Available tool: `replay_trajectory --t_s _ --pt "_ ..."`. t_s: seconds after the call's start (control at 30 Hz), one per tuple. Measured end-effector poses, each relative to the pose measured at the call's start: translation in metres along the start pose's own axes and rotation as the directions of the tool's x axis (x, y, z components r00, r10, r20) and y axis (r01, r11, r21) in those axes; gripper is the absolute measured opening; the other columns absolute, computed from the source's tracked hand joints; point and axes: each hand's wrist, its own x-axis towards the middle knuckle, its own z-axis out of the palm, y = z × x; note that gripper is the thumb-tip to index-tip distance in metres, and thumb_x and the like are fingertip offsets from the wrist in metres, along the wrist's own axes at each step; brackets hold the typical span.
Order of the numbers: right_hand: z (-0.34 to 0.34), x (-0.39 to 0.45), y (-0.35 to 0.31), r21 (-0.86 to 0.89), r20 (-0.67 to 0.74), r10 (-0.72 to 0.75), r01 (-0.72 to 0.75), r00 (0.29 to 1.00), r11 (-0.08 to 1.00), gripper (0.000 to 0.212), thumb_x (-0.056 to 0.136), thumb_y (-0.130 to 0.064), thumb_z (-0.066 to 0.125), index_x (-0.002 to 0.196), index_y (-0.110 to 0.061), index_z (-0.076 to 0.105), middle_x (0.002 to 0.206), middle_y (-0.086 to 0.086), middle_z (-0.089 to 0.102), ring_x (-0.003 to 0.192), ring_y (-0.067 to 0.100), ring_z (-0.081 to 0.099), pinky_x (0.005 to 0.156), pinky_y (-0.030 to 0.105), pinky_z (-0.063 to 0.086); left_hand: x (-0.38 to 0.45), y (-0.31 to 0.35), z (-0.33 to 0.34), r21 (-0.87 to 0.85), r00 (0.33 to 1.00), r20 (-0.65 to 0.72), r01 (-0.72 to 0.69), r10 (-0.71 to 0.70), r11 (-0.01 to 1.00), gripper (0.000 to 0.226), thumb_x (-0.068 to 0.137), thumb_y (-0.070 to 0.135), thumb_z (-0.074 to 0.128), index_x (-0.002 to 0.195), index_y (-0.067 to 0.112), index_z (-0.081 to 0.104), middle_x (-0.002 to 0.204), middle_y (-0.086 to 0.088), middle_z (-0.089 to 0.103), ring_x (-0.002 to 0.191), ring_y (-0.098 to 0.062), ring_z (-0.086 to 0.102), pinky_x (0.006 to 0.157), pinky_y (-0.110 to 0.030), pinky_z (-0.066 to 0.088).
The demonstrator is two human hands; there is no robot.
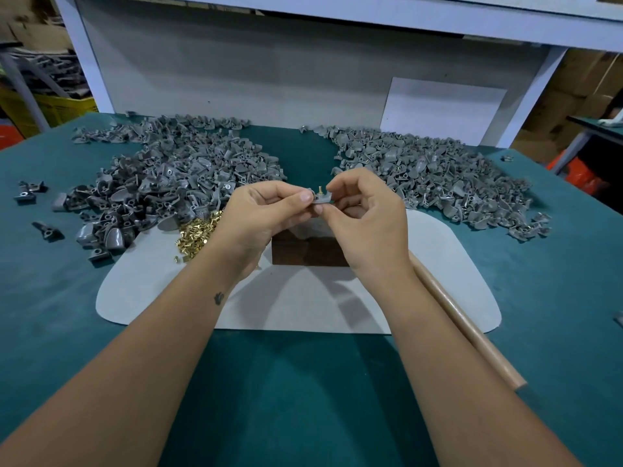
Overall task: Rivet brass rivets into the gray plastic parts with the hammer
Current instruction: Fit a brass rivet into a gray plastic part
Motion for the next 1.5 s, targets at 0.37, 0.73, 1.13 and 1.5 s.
replay_trajectory --t_s 0.37,0.73,1.13,1.5 --pt "-0.004 0.002 0.008 -0.262 0.087 -0.228 0.243 0.97 0.934 0.022 0.076 -0.006 0.072 0.096 -0.015 0.066 0.089 -0.007 0.059 0.076 0.005 0.052 0.072 0.024 0.048 0.002 0.001 0.0 0.059 1.0 -0.007 0.019 -0.018 0.998 0.01 0.089 0.002 0.061 0.082 0.005 0.068 0.07 -0.003 0.073 0.069 -0.009 0.069 0.067 -0.016 0.055" --pt "-0.01 0.002 0.009 -0.34 0.127 -0.288 0.314 0.949 0.886 0.017 0.075 -0.005 0.073 0.09 -0.011 0.069 0.087 -0.003 0.064 0.079 0.003 0.052 0.07 0.015 0.042 0.001 0.0 0.001 0.238 1.0 0.014 -0.015 0.012 0.971 0.017 0.09 -0.004 0.06 0.089 0.008 0.072 0.07 -0.001 0.073 0.067 -0.011 0.068 0.074 -0.02 0.058" --pt "-0.005 -0.001 0.009 -0.324 0.093 -0.228 0.246 0.969 0.914 0.015 0.073 -0.006 0.072 0.085 -0.014 0.071 0.081 -0.008 0.064 0.075 0.005 0.056 0.069 0.026 0.05 0.0 -0.003 -0.001 0.243 1.0 0.007 -0.011 0.009 0.97 0.015 0.089 -0.005 0.06 0.092 0.006 0.07 0.066 0.001 0.073 0.065 -0.007 0.068 0.071 -0.016 0.055" --pt "-0.005 0.0 0.013 -0.264 0.1 -0.13 0.152 0.986 0.953 0.01 0.077 -0.007 0.069 0.087 -0.008 0.071 0.086 -0.001 0.067 0.079 0.014 0.065 0.073 0.036 0.056 0.001 -0.003 0.003 0.275 0.999 -0.025 -0.024 0.032 0.961 0.017 0.091 -0.003 0.061 0.094 0.01 0.072 0.074 0.003 0.075 0.07 -0.004 0.07 0.071 -0.013 0.054"
